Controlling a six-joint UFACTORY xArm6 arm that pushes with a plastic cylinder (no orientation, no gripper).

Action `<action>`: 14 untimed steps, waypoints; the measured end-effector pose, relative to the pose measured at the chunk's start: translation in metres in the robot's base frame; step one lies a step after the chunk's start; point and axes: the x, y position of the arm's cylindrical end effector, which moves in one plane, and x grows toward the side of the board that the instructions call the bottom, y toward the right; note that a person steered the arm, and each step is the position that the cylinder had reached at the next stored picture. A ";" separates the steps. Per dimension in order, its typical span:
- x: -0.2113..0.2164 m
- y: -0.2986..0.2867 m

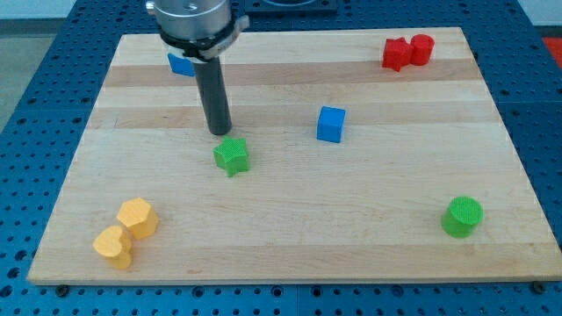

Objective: Place the green star towards the left side of the green circle

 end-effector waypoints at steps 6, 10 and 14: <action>0.082 0.120; 0.071 0.055; 0.104 0.104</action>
